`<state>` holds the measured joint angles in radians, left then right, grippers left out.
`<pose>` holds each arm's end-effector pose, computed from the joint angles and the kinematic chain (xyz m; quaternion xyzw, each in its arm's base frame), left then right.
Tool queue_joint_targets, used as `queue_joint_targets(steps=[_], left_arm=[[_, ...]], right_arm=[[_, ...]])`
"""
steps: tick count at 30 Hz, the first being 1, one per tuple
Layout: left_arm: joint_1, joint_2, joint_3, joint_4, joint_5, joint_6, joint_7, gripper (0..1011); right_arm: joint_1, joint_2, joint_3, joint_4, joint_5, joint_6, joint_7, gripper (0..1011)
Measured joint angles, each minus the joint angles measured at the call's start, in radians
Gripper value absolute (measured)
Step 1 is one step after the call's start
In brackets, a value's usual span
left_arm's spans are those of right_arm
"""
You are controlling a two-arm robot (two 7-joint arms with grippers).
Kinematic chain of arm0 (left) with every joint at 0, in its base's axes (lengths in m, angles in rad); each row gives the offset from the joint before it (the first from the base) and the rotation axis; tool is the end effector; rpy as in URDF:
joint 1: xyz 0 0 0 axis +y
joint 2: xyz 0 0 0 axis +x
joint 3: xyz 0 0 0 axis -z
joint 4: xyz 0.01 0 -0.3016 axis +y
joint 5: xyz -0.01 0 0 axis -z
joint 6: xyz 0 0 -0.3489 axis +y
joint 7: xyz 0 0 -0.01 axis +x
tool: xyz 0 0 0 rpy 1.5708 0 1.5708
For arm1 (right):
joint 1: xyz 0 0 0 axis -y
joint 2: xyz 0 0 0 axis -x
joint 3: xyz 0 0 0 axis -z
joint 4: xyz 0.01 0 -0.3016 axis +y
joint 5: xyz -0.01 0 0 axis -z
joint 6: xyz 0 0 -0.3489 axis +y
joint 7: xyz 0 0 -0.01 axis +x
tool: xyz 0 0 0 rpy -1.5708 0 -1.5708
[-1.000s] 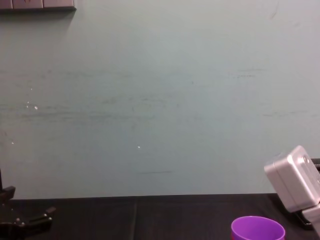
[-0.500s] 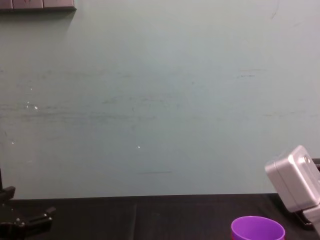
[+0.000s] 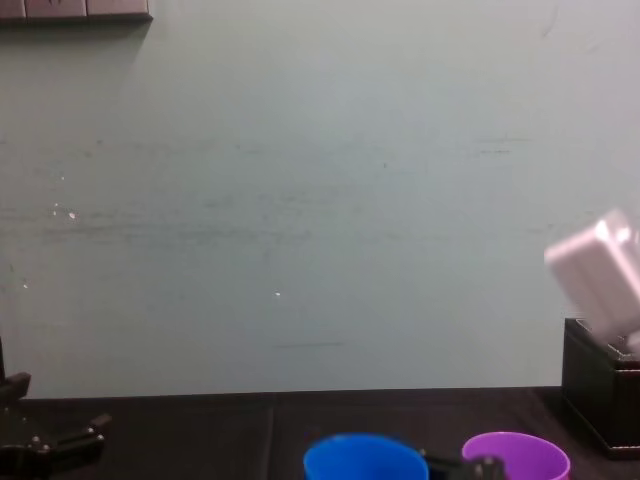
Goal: Stack the three plastic cups sequentially using one hand.
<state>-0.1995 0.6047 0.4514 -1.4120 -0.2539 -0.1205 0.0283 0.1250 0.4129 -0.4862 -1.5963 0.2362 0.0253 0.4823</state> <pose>0.3979 0.0787 -0.3193 0.1415 -0.1325 0.5799 0.7913 0.3669 0.0365 -0.3031 -0.0940 -0.0373 -0.3091 0.9456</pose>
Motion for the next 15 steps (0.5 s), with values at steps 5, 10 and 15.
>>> queue_joint_targets(steps=[5,10,15], left_arm=[[0.000,0.000,0.000,0.000,0.000,0.000,0.000,1005],[0.000,0.000,0.000,0.000,0.000,0.000,0.000,1005],[0.000,0.000,0.000,0.000,0.000,0.000,0.000,1005]], right_arm=[[0.004,0.030,0.023,-0.088,0.071,0.082,0.030,734],[0.021,0.057,0.051,-0.148,0.126,0.152,0.037,735],[0.046,0.093,0.085,-0.193,0.169,0.205,0.038,734]])
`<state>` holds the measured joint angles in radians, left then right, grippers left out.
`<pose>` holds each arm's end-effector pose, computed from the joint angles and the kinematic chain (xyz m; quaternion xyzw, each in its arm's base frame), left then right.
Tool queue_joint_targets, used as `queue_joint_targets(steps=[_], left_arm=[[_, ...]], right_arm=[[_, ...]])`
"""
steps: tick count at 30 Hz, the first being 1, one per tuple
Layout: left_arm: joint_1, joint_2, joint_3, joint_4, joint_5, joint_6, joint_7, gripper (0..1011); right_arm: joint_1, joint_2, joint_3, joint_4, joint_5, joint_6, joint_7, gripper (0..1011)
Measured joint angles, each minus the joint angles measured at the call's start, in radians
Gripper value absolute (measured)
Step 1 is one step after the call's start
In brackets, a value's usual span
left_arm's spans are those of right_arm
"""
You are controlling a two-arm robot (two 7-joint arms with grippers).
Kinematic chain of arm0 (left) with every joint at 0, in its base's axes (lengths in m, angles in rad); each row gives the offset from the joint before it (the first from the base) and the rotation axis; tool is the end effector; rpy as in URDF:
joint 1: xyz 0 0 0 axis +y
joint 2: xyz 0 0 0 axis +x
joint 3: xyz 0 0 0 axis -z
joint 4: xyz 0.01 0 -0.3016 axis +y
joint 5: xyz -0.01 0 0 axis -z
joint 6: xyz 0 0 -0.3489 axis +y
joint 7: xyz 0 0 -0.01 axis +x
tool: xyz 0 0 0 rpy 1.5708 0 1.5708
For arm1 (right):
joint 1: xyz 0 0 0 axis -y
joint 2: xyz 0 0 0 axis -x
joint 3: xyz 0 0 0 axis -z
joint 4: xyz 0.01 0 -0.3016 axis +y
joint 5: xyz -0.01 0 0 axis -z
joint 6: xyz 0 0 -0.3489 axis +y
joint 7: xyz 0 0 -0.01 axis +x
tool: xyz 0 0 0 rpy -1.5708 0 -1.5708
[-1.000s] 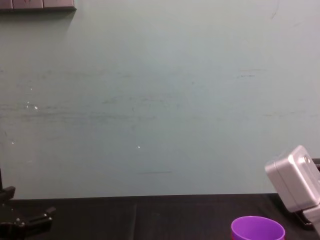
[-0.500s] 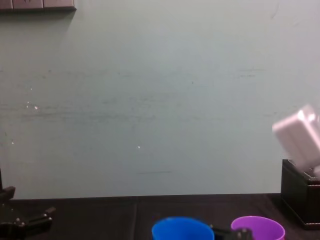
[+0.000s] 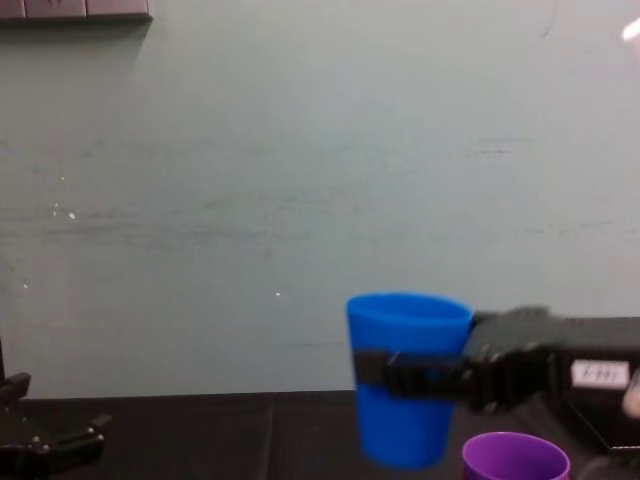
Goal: Stack the three plastic cups sequentially using one hand.
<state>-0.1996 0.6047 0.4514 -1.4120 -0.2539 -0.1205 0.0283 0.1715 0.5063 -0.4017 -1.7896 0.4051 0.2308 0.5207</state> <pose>0.3979 0.0787 -0.3193 0.1415 -0.1325 0.5799 0.7913 0.3756 0.0105 -0.2142 -0.0723 -0.0187 -0.3019 0.9504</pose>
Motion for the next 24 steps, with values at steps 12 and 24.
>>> queue_joint_targets(steps=[12,24], left_arm=[[0.000,0.000,0.000,0.000,0.000,0.000,0.000,1004],[0.000,0.000,0.000,0.000,0.000,0.000,0.000,1005]], right_arm=[[0.035,0.070,0.053,-0.009,0.035,0.027,-0.027,734],[0.029,0.103,0.062,0.022,0.064,0.013,-0.063,735]])
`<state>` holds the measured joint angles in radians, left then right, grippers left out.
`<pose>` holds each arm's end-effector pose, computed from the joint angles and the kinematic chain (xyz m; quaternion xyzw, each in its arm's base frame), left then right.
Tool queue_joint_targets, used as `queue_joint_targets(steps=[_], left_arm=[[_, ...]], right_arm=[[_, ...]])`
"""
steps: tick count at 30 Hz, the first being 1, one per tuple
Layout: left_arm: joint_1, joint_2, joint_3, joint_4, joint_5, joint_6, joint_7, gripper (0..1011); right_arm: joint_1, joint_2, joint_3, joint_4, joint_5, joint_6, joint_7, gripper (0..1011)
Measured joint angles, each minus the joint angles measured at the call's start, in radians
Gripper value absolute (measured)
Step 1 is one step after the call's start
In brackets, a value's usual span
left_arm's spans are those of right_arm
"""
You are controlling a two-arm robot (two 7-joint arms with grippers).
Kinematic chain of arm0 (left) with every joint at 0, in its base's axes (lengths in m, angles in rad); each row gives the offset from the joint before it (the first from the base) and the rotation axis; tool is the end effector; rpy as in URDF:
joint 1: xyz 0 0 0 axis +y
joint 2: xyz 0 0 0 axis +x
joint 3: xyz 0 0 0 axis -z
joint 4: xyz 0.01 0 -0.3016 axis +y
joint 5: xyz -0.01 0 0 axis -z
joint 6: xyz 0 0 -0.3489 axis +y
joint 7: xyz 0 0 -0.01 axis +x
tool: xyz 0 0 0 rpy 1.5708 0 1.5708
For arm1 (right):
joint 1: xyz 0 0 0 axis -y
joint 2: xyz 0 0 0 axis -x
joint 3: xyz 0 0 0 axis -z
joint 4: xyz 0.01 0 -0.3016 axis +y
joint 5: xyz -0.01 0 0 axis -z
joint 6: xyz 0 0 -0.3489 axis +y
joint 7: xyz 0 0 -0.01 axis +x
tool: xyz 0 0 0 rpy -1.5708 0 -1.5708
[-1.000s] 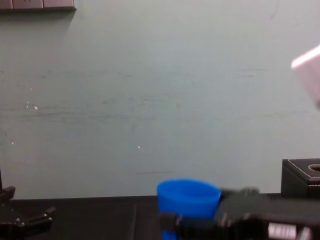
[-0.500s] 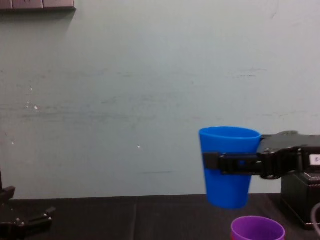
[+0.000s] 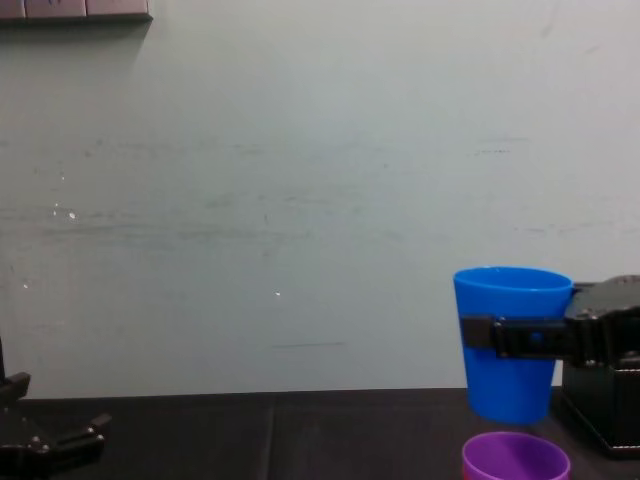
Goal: Stack the three plastic cups sequentially using one hand.
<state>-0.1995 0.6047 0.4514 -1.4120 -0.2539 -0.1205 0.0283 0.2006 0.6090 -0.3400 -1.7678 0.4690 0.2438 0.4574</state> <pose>0.3979 0.0787 -0.3193 0.1415 -0.1325 0.5799 0.7913 0.3897 -0.0388 -0.1959 -0.0923 -0.0287 -0.3663 0.9255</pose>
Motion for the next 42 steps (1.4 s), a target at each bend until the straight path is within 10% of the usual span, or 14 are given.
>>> queue_joint_targets(steps=[42], left_arm=[[0.000,0.000,0.000,0.000,0.000,0.000,0.000,1005]], right_arm=[[-0.007,-0.009,-0.044,0.112,-0.025,-0.089,0.005,734]])
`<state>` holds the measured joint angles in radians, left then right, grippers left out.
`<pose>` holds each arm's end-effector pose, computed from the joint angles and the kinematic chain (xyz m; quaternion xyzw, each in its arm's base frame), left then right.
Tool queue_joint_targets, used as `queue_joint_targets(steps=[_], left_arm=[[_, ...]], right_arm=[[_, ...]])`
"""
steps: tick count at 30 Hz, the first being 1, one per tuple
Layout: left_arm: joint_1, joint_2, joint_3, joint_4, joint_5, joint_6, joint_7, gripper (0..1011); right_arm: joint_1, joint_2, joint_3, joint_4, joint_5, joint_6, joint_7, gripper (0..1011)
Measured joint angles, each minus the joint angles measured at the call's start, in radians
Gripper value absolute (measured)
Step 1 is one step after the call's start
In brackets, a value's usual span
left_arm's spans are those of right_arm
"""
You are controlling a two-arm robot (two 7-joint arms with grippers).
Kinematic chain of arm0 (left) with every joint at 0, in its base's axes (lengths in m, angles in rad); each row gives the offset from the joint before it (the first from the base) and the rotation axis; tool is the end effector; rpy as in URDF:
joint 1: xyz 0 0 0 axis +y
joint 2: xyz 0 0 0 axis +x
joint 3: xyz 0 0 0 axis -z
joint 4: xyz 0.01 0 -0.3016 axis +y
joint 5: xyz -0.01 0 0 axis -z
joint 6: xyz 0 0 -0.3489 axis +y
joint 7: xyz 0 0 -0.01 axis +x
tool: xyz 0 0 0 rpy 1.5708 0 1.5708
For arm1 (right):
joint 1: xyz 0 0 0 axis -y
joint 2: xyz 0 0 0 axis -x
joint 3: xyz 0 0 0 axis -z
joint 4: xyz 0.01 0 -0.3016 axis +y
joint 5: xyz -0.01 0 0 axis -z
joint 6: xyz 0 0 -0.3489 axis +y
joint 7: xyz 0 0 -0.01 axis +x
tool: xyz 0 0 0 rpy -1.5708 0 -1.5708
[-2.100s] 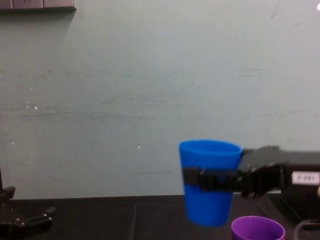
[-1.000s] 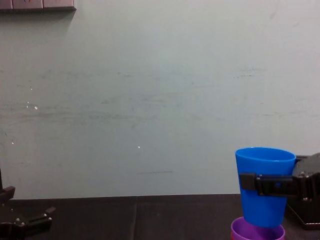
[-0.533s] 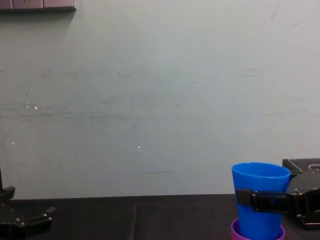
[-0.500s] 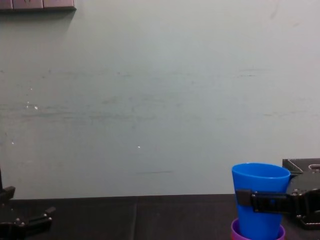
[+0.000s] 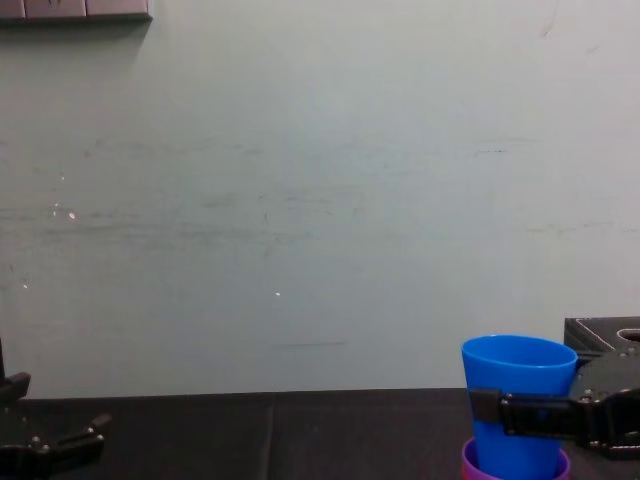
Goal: Stack the three plastic cups sequentially using one hand.
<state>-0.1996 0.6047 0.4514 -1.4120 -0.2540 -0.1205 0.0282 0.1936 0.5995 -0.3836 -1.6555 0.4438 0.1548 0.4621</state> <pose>0.3979 0.0787 -0.3193 0.1415 -0.1324 0.5799 0.7913 0.3950 -0.0451 -0.2400 -0.1055 -0.0184 -0.3700 0.9228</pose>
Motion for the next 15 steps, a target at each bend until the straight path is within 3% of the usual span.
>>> queue_joint_targets(steps=[3,15], left_arm=[[0.000,0.000,0.000,0.000,0.000,0.000,0.000,1005],[0.000,0.000,0.000,0.000,0.000,0.000,0.000,1005]], right_arm=[[0.000,0.000,0.000,-0.001,0.000,0.001,0.000,735],[-0.001,0.001,0.001,-0.004,0.001,0.003,0.000,1004]])
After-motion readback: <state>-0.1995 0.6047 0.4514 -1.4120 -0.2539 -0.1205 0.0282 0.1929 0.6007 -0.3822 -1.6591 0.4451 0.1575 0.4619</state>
